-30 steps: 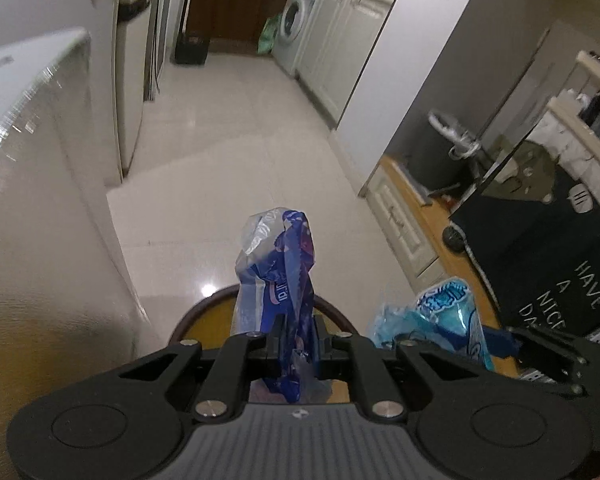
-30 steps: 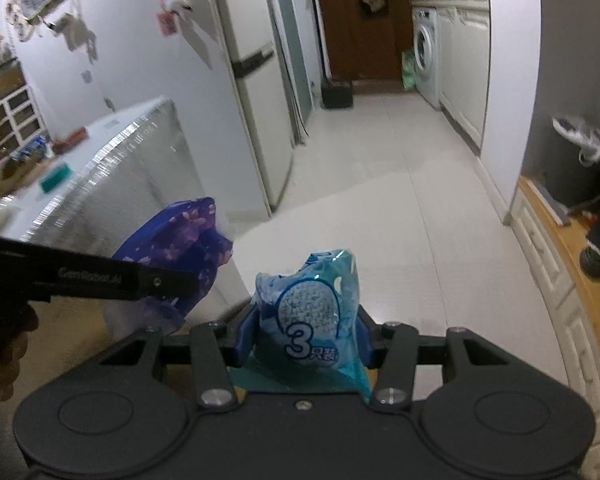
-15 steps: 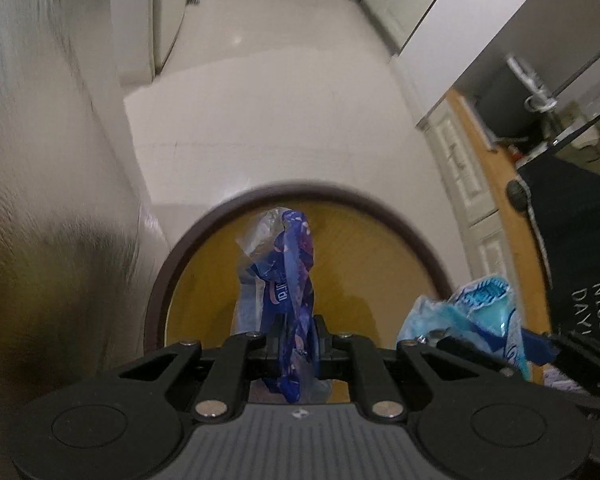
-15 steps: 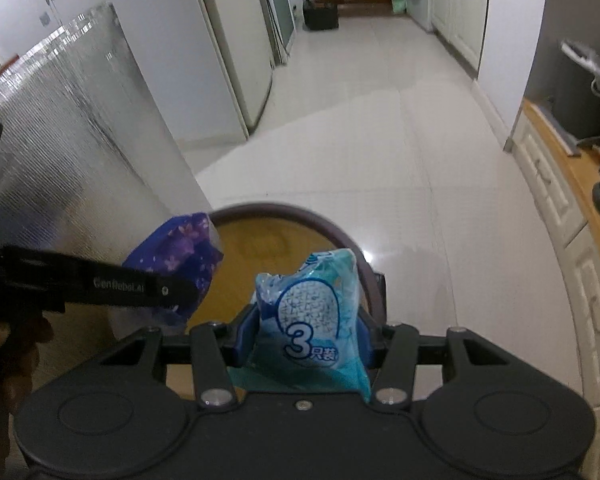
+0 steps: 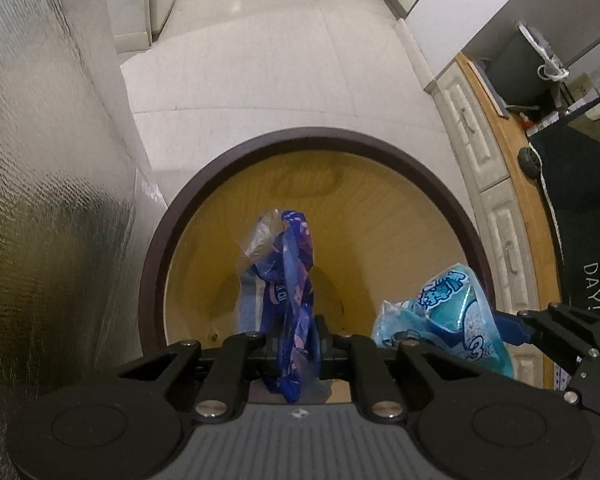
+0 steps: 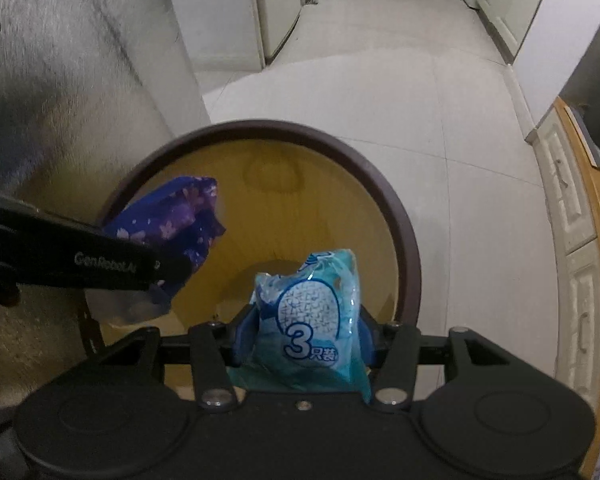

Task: Collect trash
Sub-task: 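Carry the teal bag and blue wrapper over the trash bin with both tools, then open the right tool dropping the teal bag while the left tool drops the wrapper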

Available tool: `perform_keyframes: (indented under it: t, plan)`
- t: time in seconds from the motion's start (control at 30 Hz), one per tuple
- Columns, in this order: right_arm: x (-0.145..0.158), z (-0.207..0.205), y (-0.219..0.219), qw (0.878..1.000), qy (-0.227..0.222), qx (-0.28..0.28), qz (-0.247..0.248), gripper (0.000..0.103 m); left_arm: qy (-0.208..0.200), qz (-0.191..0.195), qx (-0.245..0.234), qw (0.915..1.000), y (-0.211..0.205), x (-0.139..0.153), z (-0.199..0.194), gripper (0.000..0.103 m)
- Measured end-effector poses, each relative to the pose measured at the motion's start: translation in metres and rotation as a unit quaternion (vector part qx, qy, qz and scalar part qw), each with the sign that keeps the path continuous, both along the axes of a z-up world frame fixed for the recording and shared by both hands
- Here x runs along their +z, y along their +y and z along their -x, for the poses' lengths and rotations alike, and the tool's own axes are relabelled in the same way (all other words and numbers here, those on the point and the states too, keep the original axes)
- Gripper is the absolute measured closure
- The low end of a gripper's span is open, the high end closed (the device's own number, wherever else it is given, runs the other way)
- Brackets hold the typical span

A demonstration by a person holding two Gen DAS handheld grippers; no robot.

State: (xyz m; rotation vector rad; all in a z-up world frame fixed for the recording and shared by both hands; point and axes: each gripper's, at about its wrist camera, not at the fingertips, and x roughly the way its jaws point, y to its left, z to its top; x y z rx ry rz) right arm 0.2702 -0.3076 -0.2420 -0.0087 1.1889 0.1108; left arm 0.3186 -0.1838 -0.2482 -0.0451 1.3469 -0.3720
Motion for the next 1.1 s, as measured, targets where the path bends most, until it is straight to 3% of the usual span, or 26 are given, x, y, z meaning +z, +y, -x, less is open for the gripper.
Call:
perform_keyframes:
  t: [0.43, 0.7, 0.8, 1.1]
  plan:
    - [0.006, 0.006, 0.004, 0.999, 0.012, 0.034, -0.003, 0.042, 0.012, -0.022, -0.026, 0.9993, -0.011, -0.01, 0.0, 0.088]
    - [0.007, -0.002, -0.001, 0.999, 0.017, 0.038, 0.003, 0.029, 0.014, -0.025, -0.037, 0.9989, -0.015, -0.012, 0.002, 0.082]
    - [0.009, -0.002, -0.001, 0.999, 0.016, 0.039, 0.002, 0.026, 0.015, -0.028, -0.04, 0.9987, -0.016, -0.012, 0.003, 0.076]
    - [0.009, 0.003, 0.003, 0.999, 0.014, 0.043, 0.003, 0.022, 0.01, -0.043, -0.051, 0.9977, -0.017, -0.011, 0.006, 0.035]
